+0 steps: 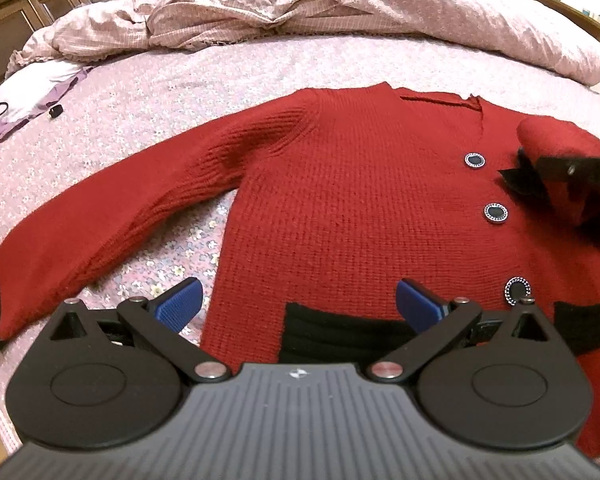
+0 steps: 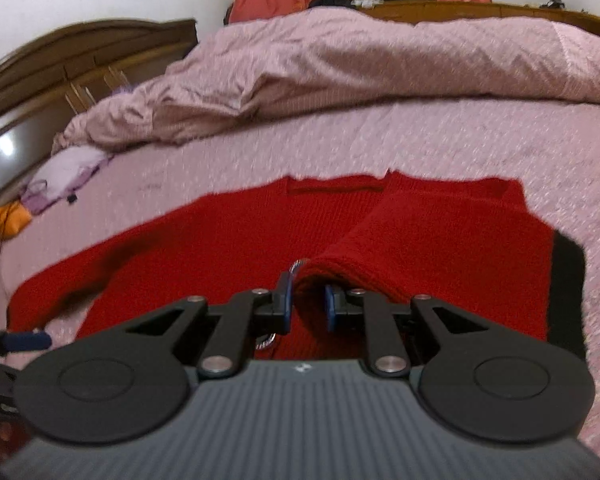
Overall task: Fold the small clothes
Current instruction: 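Carry the sleeve with the right gripper across the cardigan front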
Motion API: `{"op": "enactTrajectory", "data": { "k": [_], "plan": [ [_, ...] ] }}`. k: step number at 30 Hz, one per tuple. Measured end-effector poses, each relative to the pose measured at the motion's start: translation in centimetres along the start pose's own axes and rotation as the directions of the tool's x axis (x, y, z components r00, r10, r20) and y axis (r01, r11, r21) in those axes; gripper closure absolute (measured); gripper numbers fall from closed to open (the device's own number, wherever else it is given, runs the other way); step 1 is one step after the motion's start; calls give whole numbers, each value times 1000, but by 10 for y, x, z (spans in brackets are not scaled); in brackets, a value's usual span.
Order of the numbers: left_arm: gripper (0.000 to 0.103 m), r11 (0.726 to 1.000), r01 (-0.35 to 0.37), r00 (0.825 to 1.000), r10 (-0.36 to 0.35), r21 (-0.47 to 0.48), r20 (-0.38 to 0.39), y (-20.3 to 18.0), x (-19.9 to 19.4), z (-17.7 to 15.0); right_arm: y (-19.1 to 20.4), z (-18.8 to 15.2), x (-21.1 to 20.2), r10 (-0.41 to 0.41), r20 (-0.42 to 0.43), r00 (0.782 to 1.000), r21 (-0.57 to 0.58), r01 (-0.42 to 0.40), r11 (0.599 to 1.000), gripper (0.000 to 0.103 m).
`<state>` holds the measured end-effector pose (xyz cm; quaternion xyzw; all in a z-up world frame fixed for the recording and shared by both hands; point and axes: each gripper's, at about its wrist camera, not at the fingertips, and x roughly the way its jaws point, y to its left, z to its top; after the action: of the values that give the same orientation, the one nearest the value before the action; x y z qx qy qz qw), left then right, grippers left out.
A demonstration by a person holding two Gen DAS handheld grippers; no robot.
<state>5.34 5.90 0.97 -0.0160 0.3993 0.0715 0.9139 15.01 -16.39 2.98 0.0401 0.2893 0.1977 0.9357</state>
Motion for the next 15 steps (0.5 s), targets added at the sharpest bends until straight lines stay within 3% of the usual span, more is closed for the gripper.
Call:
{"op": "enactTrajectory", "data": {
  "k": [3, 5, 6, 15],
  "plan": [
    [0, 1000, 0, 1000, 0, -6, -4, 1, 1, 1, 0, -8, 11, -2, -61, 998, -8, 2, 1000, 78],
    [0, 1000, 2, 1000, -2, -7, -4, 0, 1, 1, 1, -13, 15, 6, -105, 994, -3, -7, 1000, 49],
    [0, 1000, 2, 1000, -2, -7, -2, 0, 0, 1, 3, -16, 18, 11, -117, 993, 3, -11, 1000, 45],
    [0, 1000, 1, 1000, -1, -8, 4, 0, -3, 3, 9, -29, -12, 54, -133, 990, 15, -52, 999, 41]
  ]
}}
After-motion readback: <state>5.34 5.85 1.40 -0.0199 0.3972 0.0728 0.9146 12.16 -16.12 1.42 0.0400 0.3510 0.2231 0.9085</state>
